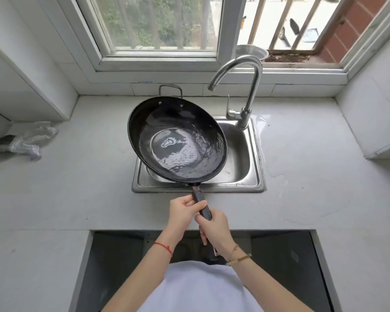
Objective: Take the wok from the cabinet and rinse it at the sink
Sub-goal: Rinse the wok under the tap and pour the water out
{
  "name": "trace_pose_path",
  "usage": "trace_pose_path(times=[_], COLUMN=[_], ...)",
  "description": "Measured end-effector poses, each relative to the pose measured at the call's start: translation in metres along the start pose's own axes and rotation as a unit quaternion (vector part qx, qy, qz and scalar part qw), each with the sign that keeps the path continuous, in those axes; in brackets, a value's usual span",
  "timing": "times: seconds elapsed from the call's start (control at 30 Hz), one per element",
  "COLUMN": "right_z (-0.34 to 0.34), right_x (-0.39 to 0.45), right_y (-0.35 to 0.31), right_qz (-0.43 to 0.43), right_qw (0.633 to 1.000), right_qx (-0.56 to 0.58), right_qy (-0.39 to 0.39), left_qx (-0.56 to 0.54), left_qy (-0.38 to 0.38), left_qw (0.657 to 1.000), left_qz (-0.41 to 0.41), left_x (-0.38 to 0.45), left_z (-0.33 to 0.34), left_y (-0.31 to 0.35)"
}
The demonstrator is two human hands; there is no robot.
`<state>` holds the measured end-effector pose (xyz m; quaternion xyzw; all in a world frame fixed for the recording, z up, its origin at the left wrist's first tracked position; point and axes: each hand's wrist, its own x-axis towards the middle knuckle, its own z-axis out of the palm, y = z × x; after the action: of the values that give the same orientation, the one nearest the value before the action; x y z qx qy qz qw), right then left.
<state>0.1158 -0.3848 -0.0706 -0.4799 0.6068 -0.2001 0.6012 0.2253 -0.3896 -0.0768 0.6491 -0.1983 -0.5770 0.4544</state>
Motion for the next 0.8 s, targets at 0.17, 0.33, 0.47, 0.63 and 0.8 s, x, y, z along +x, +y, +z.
trace_pose_path(times=[0.17, 0.33, 0.47, 0.63, 0.8], right_z=[0.012, 0.018, 0.018, 0.024, 0.025], right_x=[0.004, 0.008, 0.012, 0.013, 0.015], right_y=[-0.008, -0.012, -0.013, -0.019, -0.020], right_qz=[0.049, 0.091, 0.102, 0.101, 0.099], right_qw=[0.991, 0.978, 0.973, 0.968, 0.967], right_qx=[0.099, 0.157, 0.167, 0.176, 0.173], right_qy=[-0.070, -0.103, -0.121, -0.147, -0.161], left_qx=[0.049, 0.107, 0.119, 0.123, 0.089], left_qy=[0.039, 0.067, 0.079, 0.102, 0.106], left_qw=[0.998, 0.991, 0.989, 0.986, 0.990], left_qz=[0.027, 0.036, 0.038, 0.042, 0.042], left_x=[-0.002, -0.002, -0.002, 0.001, 0.002], left_z=[-0.010, -0.012, -0.013, -0.021, -0.027], left_y=[0.011, 0.016, 0.018, 0.019, 0.016])
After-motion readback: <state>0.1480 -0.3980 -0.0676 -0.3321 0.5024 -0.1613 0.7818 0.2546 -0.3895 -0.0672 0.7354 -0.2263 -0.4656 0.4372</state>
